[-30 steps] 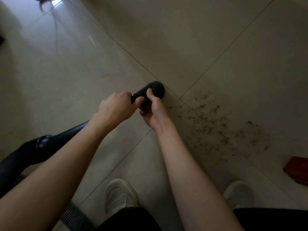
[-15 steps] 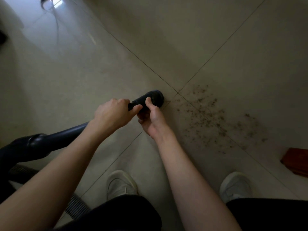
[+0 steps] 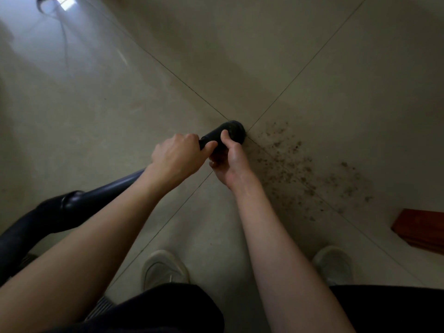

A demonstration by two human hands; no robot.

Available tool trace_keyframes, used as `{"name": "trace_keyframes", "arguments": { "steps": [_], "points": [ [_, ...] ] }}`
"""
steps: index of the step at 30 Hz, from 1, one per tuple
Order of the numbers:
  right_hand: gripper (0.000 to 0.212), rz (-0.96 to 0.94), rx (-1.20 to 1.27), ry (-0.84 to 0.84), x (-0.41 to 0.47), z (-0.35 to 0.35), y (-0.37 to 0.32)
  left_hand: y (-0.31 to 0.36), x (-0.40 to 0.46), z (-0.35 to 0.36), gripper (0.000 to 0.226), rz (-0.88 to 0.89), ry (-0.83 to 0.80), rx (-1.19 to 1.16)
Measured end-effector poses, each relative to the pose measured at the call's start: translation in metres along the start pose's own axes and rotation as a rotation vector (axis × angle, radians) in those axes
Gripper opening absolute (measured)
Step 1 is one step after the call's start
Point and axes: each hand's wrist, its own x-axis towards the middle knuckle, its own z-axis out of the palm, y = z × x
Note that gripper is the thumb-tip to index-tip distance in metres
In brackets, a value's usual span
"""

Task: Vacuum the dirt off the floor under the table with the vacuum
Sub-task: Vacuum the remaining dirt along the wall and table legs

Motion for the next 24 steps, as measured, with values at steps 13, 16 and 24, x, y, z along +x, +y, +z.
{"name": "trace_keyframes", "arguments": {
  "steps": [13,16,24],
  "points": [
    [0.051,-0.049,0.097,-0.039,0.013,-0.024,-0.029,0.047,0.011,-0.006,0.052,0.072,0.055,0.094],
    [0.052,-0.064,0.116,-0.045,0.016,-0.032,-0.033,0.055,0.014,-0.006,0.052,0.091,0.046,0.084],
    [0.052,-0.095,0.124,-0.039,0.023,-0.049,-0.052,0.075,0.025,-0.003,0.051,0.108,0.045,0.011]
  ]
}}
